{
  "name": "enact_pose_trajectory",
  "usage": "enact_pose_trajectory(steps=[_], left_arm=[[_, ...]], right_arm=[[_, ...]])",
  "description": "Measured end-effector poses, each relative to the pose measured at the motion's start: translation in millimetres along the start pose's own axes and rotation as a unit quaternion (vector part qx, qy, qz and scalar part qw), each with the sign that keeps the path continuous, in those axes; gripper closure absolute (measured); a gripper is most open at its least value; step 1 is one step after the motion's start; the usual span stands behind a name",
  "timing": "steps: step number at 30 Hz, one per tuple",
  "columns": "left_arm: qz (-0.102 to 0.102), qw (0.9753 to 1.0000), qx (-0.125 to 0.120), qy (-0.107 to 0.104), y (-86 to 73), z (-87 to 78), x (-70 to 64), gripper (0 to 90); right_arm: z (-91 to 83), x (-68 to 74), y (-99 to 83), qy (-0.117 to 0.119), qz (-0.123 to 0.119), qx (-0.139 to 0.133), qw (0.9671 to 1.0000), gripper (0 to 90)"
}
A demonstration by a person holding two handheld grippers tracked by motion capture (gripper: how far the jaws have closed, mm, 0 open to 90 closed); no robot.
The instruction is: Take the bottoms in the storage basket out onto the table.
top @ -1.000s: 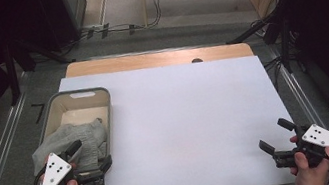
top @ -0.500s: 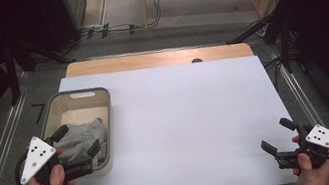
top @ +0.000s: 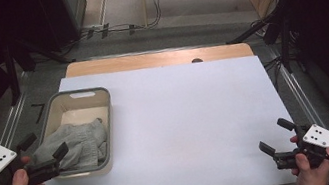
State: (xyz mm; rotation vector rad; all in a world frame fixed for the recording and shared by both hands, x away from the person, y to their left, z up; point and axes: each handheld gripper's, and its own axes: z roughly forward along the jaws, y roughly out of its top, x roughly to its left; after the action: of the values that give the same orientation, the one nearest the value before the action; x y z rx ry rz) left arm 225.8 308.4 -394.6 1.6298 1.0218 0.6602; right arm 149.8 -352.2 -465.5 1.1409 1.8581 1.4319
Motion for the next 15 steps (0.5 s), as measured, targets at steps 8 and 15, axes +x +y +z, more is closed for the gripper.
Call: enact_pose_trajectory(steps=[8,15], left_arm=[[-0.014,0.9971,0.075,0.004,-18.0,14.8,16.2,0.0],[-0.004,0.9878,0.156,0.005,-22.6,36.0,17.2,0.0]], right_arm=[[0.2,0.8,0.1,0.002,0.000,0.003,1.0000,0.0],[-0.4,-0.7,-0.4,-0.001,0.002,0.002,1.0000,0.0]])
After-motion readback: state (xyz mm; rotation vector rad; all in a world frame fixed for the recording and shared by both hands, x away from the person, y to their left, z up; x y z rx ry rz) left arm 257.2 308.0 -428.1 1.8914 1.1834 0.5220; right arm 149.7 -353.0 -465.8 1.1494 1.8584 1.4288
